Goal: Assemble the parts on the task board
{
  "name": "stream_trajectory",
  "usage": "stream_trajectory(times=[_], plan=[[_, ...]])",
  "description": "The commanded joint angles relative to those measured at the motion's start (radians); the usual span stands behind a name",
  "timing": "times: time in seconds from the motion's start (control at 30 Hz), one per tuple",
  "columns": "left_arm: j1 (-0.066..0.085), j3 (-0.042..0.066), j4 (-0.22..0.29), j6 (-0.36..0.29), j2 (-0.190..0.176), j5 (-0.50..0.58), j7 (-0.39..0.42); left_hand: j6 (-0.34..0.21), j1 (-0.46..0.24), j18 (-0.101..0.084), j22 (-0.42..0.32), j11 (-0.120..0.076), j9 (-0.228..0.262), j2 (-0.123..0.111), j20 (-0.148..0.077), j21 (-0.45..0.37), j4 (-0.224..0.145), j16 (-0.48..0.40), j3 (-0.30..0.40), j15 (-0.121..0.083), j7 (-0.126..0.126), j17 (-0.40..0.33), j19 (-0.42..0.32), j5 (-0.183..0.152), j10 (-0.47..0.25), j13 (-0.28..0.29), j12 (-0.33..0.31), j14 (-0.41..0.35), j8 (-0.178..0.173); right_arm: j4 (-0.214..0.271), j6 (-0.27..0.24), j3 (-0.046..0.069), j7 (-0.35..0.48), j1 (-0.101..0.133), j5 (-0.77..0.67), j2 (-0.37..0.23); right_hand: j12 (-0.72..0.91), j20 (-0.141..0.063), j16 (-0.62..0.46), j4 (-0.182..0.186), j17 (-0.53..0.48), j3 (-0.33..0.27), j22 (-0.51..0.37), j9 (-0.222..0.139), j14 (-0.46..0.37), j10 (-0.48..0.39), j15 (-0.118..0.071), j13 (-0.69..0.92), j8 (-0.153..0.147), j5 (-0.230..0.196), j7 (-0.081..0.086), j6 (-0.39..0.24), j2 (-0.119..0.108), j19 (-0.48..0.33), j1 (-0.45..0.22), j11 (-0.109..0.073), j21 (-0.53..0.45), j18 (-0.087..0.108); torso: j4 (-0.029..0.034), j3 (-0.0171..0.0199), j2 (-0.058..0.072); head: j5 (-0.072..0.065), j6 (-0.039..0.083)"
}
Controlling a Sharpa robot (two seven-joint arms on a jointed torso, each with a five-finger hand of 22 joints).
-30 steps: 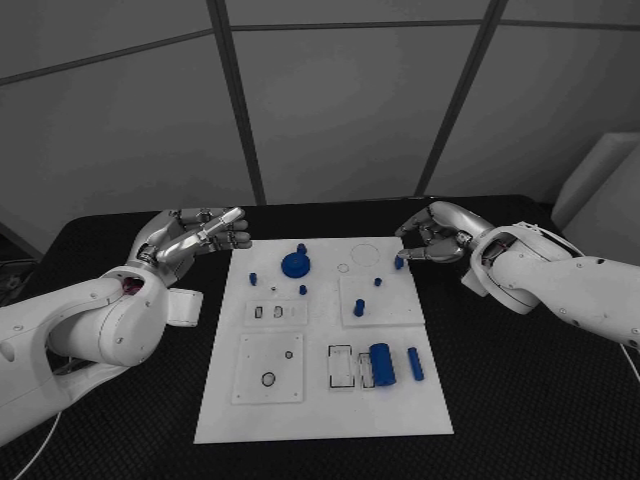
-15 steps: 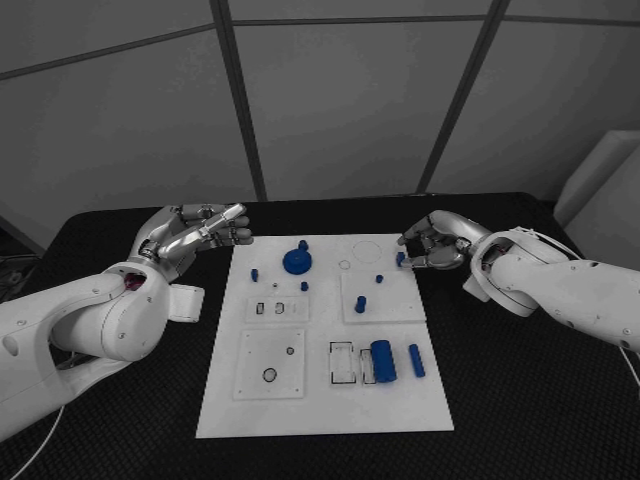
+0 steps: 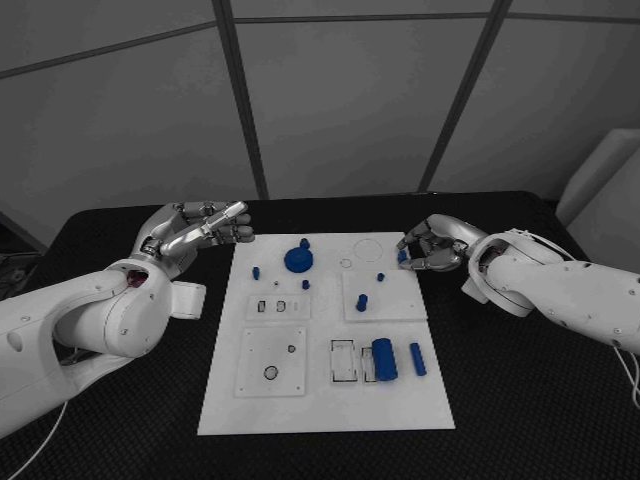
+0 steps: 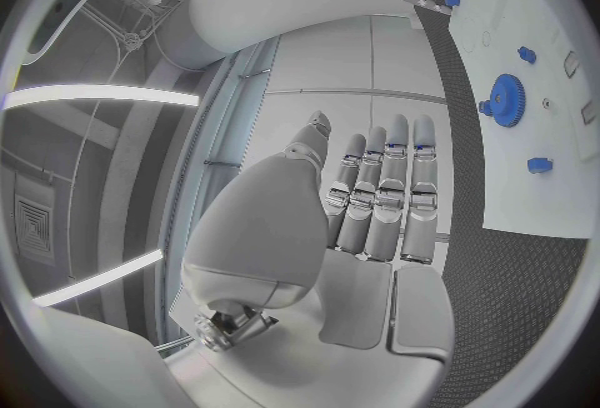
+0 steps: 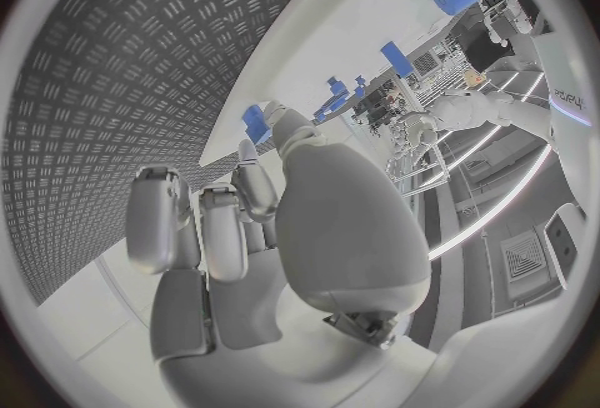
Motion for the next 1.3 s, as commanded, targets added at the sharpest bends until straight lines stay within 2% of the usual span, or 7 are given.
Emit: stream_trajectory(times=[0.03, 0.27, 0.6, 1.3], plan=[[0.001, 0.001, 0.000, 0.009, 0.002, -0.008, 0.005, 0.006, -0.005, -0.012, -0.001, 0.002, -0.001, -0.004, -0.001, -0.004, -0.007, -0.005, -0.001, 0.004, 0.004, 0.001, -0.009, -0.006, 0.005, -0.001, -0.005, 0.001, -0.002, -0.003, 0.010, 0.000, -0.002, 0.000, -0.005, 0.002, 0.003, 0.005, -0.005, 0.004, 0.183, 0.000, 0.003, 0.003, 0.087, 0.000, 0.002, 0.004, 0.008, 0.004, 0.004, 0.014, 0.015, -0.002, 0.002, 0.005, -0.002, -0.008, -0.0005, -0.0004, 0.000, 0.001, -0.002], [0.001, 0.001, -0.002, 0.009, 0.001, -0.008, 0.004, 0.005, -0.006, -0.012, -0.001, 0.002, -0.001, -0.003, -0.001, -0.004, -0.007, -0.005, -0.001, 0.005, 0.005, 0.001, -0.010, -0.006, 0.004, -0.001, -0.006, 0.001, -0.002, -0.013, 0.009, 0.000, -0.003, 0.000, -0.005, 0.006, 0.014, 0.006, -0.005, 0.006, 0.185, 0.004, 0.007, 0.007, 0.087, 0.008, 0.003, 0.015, 0.022, 0.005, 0.006, 0.041, 0.028, 0.000, 0.000, 0.006, -0.001, -0.009, -0.0005, -0.0005, 0.000, 0.000, -0.003], [0.001, 0.001, -0.002, 0.008, 0.000, -0.008, 0.001, 0.005, -0.007, -0.012, -0.001, 0.003, -0.001, -0.003, -0.001, -0.004, -0.007, -0.006, 0.000, 0.005, 0.006, 0.002, -0.010, -0.006, 0.003, -0.001, -0.006, 0.001, -0.002, -0.019, 0.019, 0.000, -0.008, 0.000, -0.005, 0.012, 0.041, 0.004, -0.003, 0.006, 0.189, 0.013, 0.014, 0.013, 0.088, 0.030, -0.001, 0.044, 0.047, 0.000, -0.003, 0.091, 0.046, 0.006, -0.002, -0.001, 0.003, -0.010, -0.0009, -0.0005, -0.001, -0.001, -0.004], [0.001, 0.001, -0.007, 0.007, 0.001, -0.008, -0.003, 0.001, -0.008, -0.011, -0.002, 0.006, -0.002, -0.003, 0.001, -0.005, -0.007, -0.008, 0.001, 0.006, 0.010, 0.002, -0.013, -0.006, -0.001, -0.002, -0.009, 0.001, -0.004, -0.027, 0.014, 0.000, -0.018, 0.000, -0.005, 0.024, 0.037, 0.002, -0.002, 0.004, 0.191, 0.009, 0.015, 0.007, 0.089, 0.025, -0.002, 0.040, 0.040, -0.008, -0.001, 0.079, 0.037, 0.006, -0.008, 0.000, 0.003, -0.010, -0.0007, 0.0002, 0.000, 0.000, -0.005]])
